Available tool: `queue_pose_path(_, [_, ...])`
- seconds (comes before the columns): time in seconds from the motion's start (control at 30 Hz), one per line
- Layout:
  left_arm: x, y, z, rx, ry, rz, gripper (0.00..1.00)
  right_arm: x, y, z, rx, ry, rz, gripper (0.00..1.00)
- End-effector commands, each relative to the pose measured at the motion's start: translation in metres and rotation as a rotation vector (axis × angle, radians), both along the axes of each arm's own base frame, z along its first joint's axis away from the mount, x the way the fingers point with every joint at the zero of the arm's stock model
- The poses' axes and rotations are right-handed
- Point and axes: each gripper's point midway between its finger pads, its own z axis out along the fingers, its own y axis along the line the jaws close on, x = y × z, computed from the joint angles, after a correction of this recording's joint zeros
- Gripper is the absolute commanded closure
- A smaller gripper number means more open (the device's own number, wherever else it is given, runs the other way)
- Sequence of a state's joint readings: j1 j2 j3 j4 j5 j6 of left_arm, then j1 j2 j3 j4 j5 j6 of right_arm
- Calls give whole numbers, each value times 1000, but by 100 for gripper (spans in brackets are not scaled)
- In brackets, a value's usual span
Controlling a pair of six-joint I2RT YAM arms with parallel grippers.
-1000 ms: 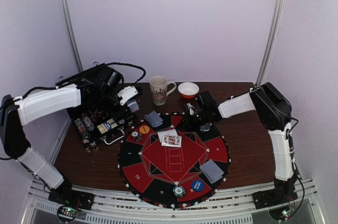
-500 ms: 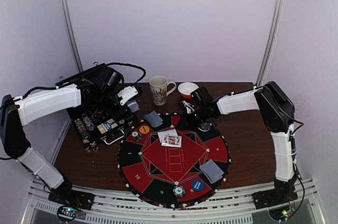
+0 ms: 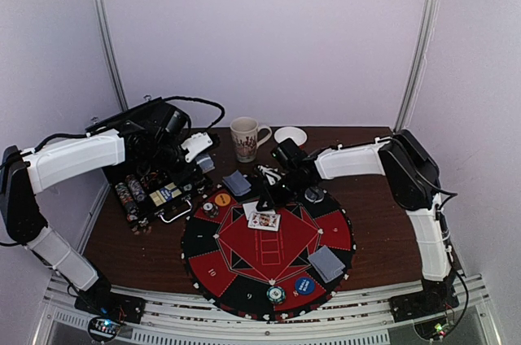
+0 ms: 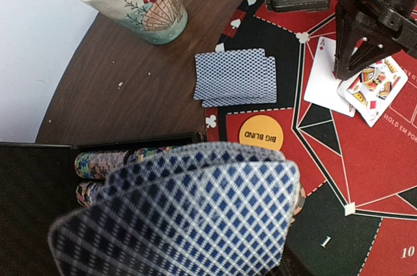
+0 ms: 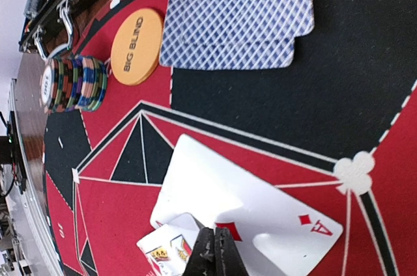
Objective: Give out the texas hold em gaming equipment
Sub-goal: Adjust the poker card in the community card area.
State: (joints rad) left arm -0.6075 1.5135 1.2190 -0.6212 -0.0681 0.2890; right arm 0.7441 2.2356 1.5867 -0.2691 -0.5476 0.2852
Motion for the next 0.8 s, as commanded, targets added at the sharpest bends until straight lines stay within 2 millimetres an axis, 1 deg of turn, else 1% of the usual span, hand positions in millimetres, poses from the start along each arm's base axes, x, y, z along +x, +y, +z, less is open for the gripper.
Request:
queue_pose_path(0.0, [8,-3,8,-25,-28,6,55,-28,-7,-22,-94,50,87,98])
queue_pose_path(0.13, [7,-2,7,-24,-27,7,55,-49,-1,-16,-61,84,165,99])
queue_pose_path(0.23, [7,-2,6,-25,-24,6,55,-62,2,-13,-65,76,224,99])
queue_pose_path(0.33, [7,-2,6,-25,-24,5,55,-68,3,-13,-77,82,251,99])
queue_pose_path(0.4, [7,-3,6,-25,-24,5,55,-66,4,-11,-86,69,248,99])
queue_pose_path(0.5, [7,-3,8,-26,-27,4,55,-52,1,-11,-135,11,210,99])
queue_pose_path(0.57, [7,-2,7,-26,-27,6,55,-46,-3,-16,-187,-28,200,99])
queue_pose_path(0.67, [7,-2,8,-26,-29,8,55,-47,-3,-29,-214,-26,196,99])
queue_pose_path(0.77, [7,-2,8,-24,-29,7,55,-53,0,-42,-218,-4,202,99])
